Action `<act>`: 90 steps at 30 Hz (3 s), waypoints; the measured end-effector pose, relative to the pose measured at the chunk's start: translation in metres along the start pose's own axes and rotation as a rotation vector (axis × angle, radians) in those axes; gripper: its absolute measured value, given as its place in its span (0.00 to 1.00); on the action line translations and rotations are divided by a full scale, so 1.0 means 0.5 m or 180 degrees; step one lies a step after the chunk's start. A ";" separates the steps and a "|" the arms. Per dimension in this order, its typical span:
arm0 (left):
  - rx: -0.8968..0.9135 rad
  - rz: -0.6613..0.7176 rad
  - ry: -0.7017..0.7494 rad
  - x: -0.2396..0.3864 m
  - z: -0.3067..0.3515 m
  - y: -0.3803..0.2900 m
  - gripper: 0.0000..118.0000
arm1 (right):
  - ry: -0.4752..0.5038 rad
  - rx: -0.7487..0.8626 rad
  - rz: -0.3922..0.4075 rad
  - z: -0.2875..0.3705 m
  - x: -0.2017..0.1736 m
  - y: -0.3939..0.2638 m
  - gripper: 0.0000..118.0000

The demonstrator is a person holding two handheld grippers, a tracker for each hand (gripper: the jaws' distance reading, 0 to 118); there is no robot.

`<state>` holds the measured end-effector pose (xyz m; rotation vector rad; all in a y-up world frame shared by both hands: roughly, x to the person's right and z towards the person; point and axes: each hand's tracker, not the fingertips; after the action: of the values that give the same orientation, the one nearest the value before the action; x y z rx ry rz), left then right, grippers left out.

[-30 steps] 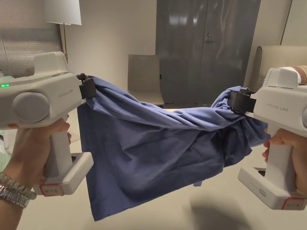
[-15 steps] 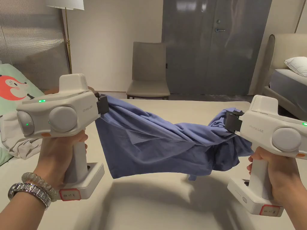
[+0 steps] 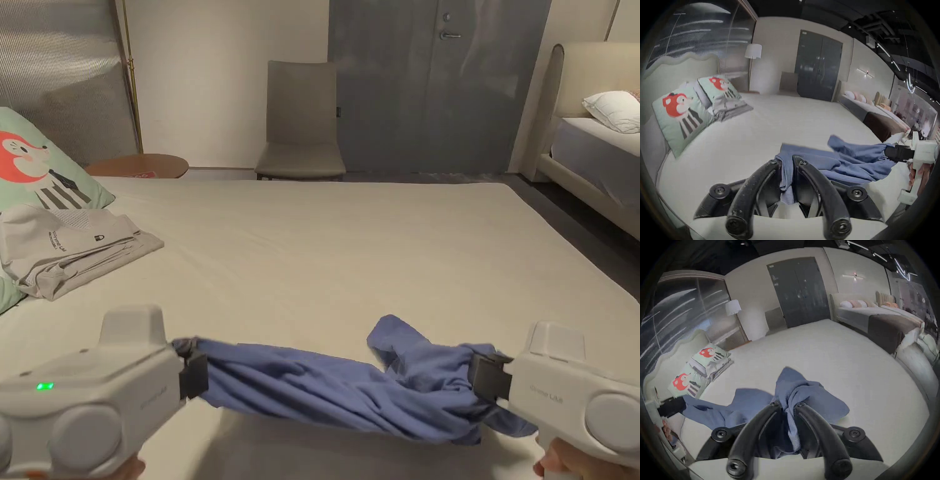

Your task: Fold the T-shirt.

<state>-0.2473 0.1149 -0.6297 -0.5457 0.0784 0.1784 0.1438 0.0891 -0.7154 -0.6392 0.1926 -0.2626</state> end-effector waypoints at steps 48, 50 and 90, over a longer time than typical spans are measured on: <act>0.1340 -0.0203 -0.0091 0.057 0.226 -0.025 0.00 | -0.0158 0.1837 0.0795 0.279 -0.030 -0.074 0.00; 0.1226 -0.0231 -0.0116 0.044 0.169 -0.008 0.00 | -0.0145 0.1777 0.0801 0.267 -0.027 -0.072 0.00; -0.0666 -0.0337 0.0104 0.025 -0.412 -0.077 0.03 | -0.0104 -0.1059 0.0268 -0.293 0.143 -0.100 0.37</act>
<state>-0.2331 -0.0232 -0.7874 -0.7598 0.0628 0.0746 0.1650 -0.0532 -0.8070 -0.9623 0.2336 -0.1391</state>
